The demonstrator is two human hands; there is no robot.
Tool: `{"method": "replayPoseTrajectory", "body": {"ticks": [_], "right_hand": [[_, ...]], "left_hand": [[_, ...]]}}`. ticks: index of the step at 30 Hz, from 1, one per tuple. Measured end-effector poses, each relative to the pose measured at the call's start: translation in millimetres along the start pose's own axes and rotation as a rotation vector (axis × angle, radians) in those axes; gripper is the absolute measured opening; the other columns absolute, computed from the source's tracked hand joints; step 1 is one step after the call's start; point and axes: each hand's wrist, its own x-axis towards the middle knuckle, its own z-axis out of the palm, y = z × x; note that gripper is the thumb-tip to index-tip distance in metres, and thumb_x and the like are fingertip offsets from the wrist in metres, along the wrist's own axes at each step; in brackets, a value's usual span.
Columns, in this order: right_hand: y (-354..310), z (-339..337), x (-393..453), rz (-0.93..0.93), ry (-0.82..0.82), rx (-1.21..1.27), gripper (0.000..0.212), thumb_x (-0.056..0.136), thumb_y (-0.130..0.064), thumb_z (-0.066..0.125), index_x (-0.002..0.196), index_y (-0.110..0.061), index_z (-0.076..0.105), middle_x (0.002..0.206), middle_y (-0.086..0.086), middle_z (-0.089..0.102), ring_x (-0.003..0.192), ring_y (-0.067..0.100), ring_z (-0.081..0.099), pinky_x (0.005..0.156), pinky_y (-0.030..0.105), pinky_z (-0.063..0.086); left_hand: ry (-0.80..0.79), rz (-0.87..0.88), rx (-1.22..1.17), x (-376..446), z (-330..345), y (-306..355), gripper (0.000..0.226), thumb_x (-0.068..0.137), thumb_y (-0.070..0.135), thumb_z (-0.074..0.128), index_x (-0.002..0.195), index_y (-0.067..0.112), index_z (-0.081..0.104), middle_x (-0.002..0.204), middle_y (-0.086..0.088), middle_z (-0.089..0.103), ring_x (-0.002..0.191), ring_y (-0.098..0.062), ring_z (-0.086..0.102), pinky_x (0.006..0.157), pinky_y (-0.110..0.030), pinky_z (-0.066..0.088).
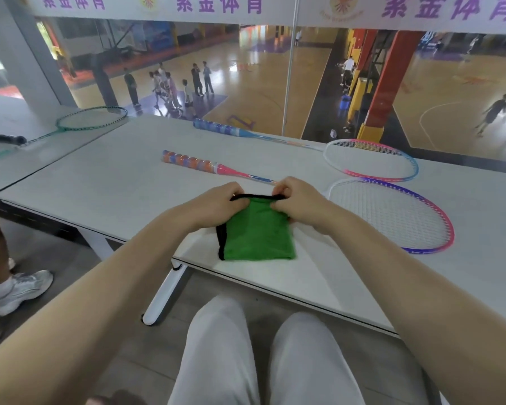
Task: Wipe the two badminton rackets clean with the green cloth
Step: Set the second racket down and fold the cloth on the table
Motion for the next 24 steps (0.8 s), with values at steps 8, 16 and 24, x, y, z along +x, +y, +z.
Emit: {"method": "replayPoseTrajectory", "body": {"ticks": [8, 16, 24], "right_hand": [[-12, -16, 40, 0.0, -0.1, 0.14, 0.02, 0.091, -0.007, 0.063, 0.107, -0.019, 0.067, 0.098, 0.003, 0.068, 0.079, 0.011, 0.064, 0.056, 0.022, 0.055], [-4, -30, 126, 0.039, -0.247, 0.159, 0.017, 0.095, -0.005, 0.054, 0.101, -0.019, 0.06, 0.104, 0.005, 0.062, 0.074, 0.014, 0.063, 0.053, 0.027, 0.055], [-6, -36, 216, 0.14, -0.401, 0.306, 0.019, 0.096, -0.001, 0.05, 0.105, -0.015, 0.059, 0.102, 0.008, 0.065, 0.069, 0.014, 0.066, 0.055, 0.029, 0.055]], "left_hand": [[-0.225, -0.06, -0.659, 12, -31, -21, 0.032, 0.095, 0.022, 0.06, 0.126, 0.018, 0.06, 0.116, -0.004, 0.071, 0.106, -0.022, 0.068, 0.084, -0.034, 0.054], [-0.119, -0.065, -0.609, 102, -50, -32, 0.02, 0.096, 0.019, 0.058, 0.115, 0.019, 0.064, 0.107, -0.007, 0.07, 0.097, -0.02, 0.068, 0.077, -0.034, 0.054], [-0.109, -0.164, -0.647, 175, -73, -56, 0.016, 0.095, 0.024, 0.06, 0.109, 0.028, 0.067, 0.107, -0.006, 0.07, 0.102, -0.032, 0.066, 0.087, -0.051, 0.053]]}}
